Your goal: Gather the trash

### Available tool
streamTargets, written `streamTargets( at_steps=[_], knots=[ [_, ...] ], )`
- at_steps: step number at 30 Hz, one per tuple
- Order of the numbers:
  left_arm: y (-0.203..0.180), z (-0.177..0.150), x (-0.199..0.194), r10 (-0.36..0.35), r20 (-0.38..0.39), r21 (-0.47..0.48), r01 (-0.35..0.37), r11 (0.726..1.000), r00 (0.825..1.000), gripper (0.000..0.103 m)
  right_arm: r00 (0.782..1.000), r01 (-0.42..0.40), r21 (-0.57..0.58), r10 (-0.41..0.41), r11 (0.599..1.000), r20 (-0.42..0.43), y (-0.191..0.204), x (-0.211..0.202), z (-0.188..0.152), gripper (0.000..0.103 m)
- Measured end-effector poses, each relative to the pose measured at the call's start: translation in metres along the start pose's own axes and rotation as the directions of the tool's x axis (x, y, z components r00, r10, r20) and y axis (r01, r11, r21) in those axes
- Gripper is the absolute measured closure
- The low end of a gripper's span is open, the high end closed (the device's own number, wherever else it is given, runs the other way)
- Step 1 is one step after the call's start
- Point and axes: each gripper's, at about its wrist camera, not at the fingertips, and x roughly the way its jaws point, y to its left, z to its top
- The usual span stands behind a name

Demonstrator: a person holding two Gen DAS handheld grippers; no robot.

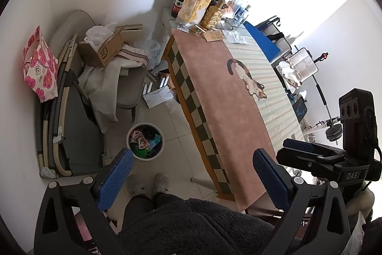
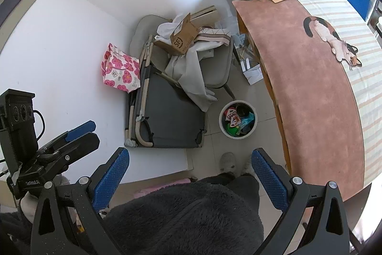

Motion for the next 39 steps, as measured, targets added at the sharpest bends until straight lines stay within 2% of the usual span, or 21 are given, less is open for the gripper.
streamTargets(
  at_steps=[39],
  knots=[
    [-0.008, 0.009, 0.001, 0.001, 0.003, 0.000, -0.001, 1.000, 1.000, 0.001, 1.000, -0.021, 0.012, 0.021, 1.000, 0.012, 0.002, -0.008, 0.005, 0.000]
  ],
)
